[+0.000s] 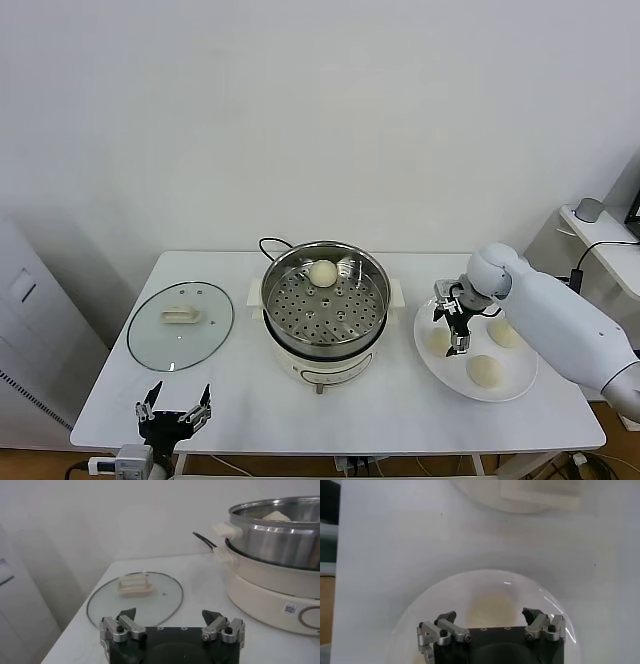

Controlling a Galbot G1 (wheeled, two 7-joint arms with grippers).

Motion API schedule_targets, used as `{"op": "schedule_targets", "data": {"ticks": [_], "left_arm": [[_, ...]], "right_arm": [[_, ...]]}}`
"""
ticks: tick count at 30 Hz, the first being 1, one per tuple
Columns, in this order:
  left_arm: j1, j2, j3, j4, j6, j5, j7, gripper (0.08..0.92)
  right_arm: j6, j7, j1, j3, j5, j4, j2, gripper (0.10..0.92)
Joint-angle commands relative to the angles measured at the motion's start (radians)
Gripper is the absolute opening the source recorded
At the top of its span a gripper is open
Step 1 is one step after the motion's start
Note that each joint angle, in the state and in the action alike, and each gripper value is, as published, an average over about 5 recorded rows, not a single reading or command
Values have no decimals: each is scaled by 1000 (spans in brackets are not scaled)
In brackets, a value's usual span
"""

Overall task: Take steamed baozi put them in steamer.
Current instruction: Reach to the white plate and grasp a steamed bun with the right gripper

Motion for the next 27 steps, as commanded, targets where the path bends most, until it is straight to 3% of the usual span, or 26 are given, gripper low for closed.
{"op": "schedule_targets", "data": {"ticks": [1,22,27], "left_arm": [[-3,6,0,7,1,0,1,823],[-6,4,0,16,0,1,1,823],[-7,4,0,18,0,1,0,823]], "right_arm": [[18,18,-21,19,-38,-46,29,823],[3,34,-33,36,-38,-78,50,821],[-2,32,-33,38,-35,-76,47,734]]}}
